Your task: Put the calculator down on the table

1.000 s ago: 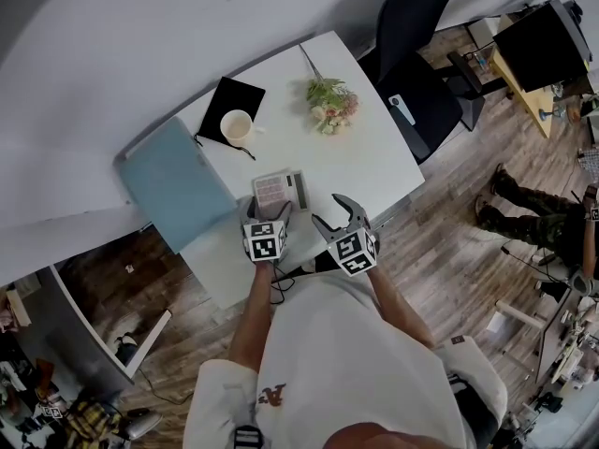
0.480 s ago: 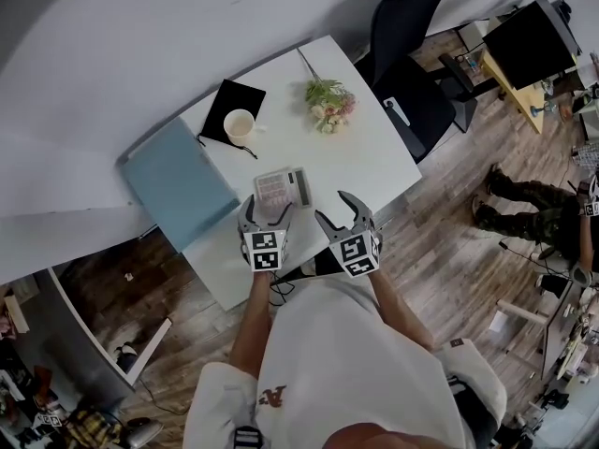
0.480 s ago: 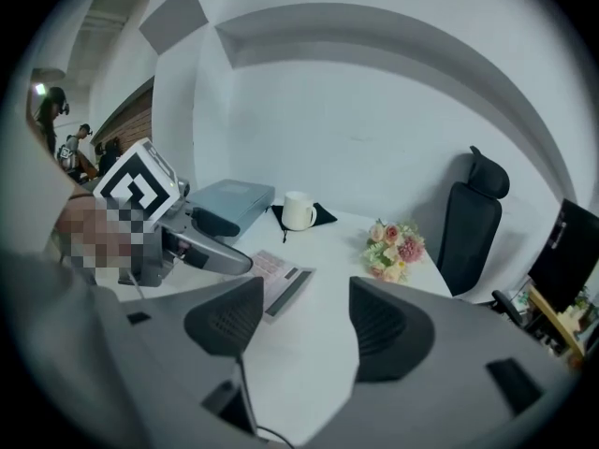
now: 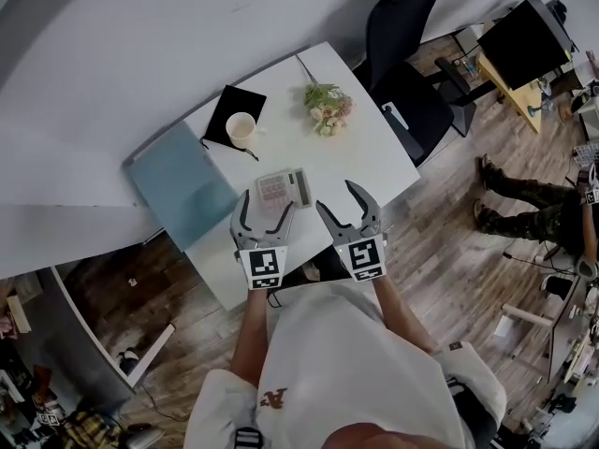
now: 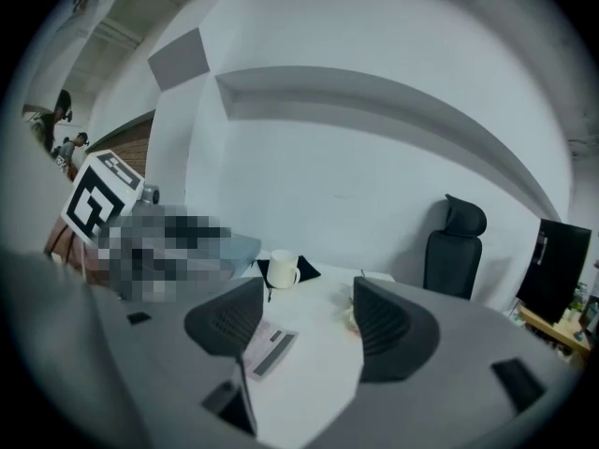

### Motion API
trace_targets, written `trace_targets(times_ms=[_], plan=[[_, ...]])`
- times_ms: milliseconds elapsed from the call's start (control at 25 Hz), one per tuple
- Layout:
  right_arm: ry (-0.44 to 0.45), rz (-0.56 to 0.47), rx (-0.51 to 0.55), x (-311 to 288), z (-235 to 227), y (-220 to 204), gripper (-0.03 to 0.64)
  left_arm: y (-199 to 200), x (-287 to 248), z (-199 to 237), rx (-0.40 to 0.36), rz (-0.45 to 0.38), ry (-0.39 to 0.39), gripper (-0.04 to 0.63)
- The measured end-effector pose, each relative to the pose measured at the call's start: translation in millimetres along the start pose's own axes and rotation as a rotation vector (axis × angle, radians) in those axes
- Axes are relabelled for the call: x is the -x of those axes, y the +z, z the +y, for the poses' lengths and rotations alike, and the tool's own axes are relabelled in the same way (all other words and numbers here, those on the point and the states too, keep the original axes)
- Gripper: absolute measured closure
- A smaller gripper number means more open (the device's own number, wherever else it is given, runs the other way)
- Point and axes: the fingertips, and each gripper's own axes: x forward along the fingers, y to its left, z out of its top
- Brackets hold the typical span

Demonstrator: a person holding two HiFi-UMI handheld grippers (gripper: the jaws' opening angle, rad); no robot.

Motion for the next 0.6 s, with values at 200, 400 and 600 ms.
trace_targets(times_ms=[200, 400, 600], plan=[[0.023, -0.116, 0.010, 16, -15, 38, 0.324, 50, 24, -6, -0.035, -0.108, 0.062, 0.184], [0.088, -0.223, 0.009, 40, -29, 66, 0.296, 95, 50, -17, -0.044, -0.184, 0.169, 0.183], [0.161, -0.278, -0.010, 64, -35, 80, 0.256, 121, 79, -32, -0.032, -0.207, 0.270, 0.175]])
